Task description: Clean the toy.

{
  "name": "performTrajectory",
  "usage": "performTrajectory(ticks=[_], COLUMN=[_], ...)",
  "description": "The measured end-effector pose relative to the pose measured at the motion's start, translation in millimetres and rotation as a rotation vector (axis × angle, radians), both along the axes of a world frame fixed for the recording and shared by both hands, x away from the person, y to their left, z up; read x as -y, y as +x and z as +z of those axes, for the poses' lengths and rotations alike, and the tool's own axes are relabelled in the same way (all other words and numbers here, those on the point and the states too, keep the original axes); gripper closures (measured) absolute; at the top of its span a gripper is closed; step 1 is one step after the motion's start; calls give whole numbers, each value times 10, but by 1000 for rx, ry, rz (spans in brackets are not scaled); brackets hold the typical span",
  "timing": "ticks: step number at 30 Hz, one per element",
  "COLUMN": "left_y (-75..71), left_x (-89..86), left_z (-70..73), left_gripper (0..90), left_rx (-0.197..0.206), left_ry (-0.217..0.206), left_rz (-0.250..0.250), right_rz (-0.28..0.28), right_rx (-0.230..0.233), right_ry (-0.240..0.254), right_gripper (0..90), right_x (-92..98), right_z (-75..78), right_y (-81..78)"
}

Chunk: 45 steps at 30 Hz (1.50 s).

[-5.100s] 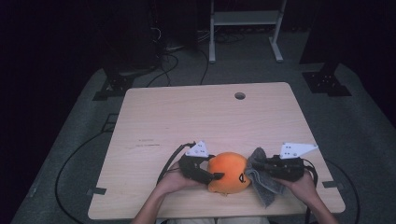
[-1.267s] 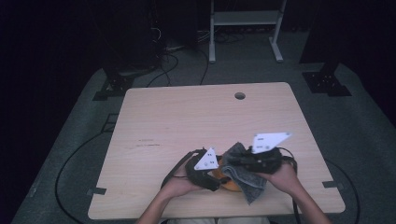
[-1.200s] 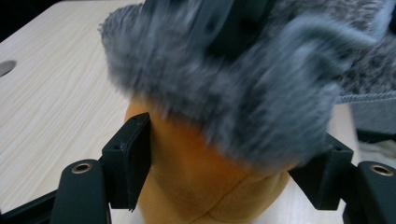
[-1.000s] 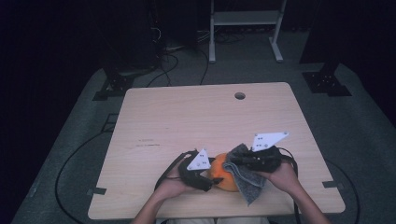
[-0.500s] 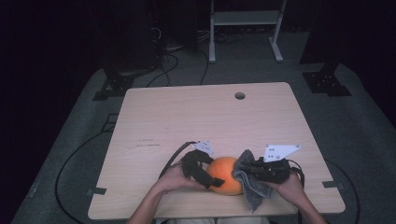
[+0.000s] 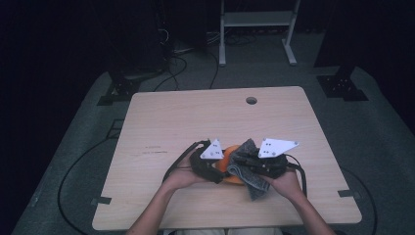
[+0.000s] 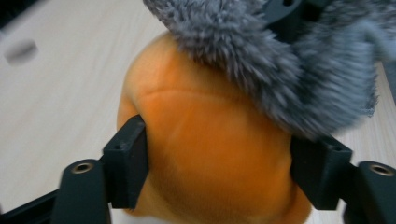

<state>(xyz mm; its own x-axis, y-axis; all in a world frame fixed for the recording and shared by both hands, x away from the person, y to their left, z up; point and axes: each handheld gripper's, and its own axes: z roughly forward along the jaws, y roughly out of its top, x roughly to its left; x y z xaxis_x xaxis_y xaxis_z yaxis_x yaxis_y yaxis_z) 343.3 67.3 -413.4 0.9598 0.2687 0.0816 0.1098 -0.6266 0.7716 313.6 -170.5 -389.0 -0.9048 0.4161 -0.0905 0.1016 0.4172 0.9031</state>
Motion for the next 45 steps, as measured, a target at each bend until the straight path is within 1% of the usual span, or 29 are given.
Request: performTrajectory(ticks=[1, 3, 5, 7, 9, 12, 15, 16, 17, 21, 22, 23, 24, 25, 26, 27, 28, 30, 32, 33, 34, 36, 37, 38, 40, 41, 43, 44, 45], left_y=[14, 40, 51, 53, 38, 28, 23, 20, 10, 0, 0, -9, -16, -29, -48, -68, -95, -141, -173, -174, -169, -160, -153, -156, -151, -144, -119, -94, -55], left_x=[-40, -148, -220, -268, -292, -290, -285, -277, -258, -254, -259, -260, -257, -244, -223, -200, -178, -138, -123, -130, -148, -193, -212, -224, -240, -247, -259, -262, -259], left_z=[-43, -124, -190, -237, -250, -247, -250, -243, -228, -218, -220, -226, -225, -226, -218, -205, -192, -176, -167, -169, -180, -212, -222, -240, -254, -255, -237, -226, -223], left_gripper=[235, 226, 228, 229, 228, 223, 215, 213, 211, 208, 208, 210, 211, 213, 214, 214, 214, 215, 220, 219, 218, 216, 208, 205, 201, 197, 173, 140, 97], left_rx=[-23, -63, -91, -115, -111, -108, -113, -118, -111, -91, -93, -89, -86, -81, -72, -51, -34, 6, 39, 35, 22, -1, -9, -14, -22, -34, -78, -110, -153], left_ry=[-13, -45, -67, -76, -70, -61, -61, -60, -52, -32, -34, -37, -36, -36, -27, -16, -9, 15, 46, 49, 42, 12, 9, -7, -24, -31, -68, -86, -90], left_rz=[8, 25, 42, 52, 53, 56, 55, 56, 53, 46, 45, 44, 42, 41, 37, 28, 23, -1, -17, -14, -5, 14, 18, 20, 17, 16, 25, 46, 73], right_rz=[-4, -1, -15, -26, -35, -59, -99, -113, -123, -155, -153, -152, -140, -126, -105, -78, -55, -3, 28, 32, 35, 31, 21, 14, -5, -13, -38, -43, -51], right_rx=[-15, -37, -46, -41, -44, -71, -129, -152, -165, -204, -205, -207, -188, -176, -162, -144, -128, -98, -77, -70, -70, -83, -95, -110, -121, -133, -150, -157, -165], right_ry=[-12, 4, 30, 35, 47, 59, 50, 36, 19, -47, -38, -15, 22, 42, 68, 92, 100, 101, 69, 31, 18, 27, 42, 63, 76, 86, 91, 94, 99], right_gripper=[810, 809, 809, 809, 808, 807, 801, 801, 800, 798, 798, 798, 795, 793, 793, 794, 795, 797, 799, 800, 801, 804, 804, 804, 805, 804, 804, 804, 804], right_x=[14, 60, 117, 178, 244, 362, 504, 534, 554, 644, 672, 686, 691, 678, 643, 585, 506, 312, 115, 24, -5, 16, 63, 117, 225, 281, 385, 433, 471], right_z=[-90, -212, -294, -361, -433, -498, -591, -633, -657, -654, -644, -621, -562, -519, -456, -393, -327, -209, -133, -126, -140, -207, -244, -281, -349, -382, -442, -473, -502], right_y=[47, 80, 85, 76, 57, 36, 57, 61, 62, 56, 51, 40, 27, 21, 16, 24, 32, 47, 63, 81, 100, 144, 161, 169, 152, 143, 113, 99, 83])
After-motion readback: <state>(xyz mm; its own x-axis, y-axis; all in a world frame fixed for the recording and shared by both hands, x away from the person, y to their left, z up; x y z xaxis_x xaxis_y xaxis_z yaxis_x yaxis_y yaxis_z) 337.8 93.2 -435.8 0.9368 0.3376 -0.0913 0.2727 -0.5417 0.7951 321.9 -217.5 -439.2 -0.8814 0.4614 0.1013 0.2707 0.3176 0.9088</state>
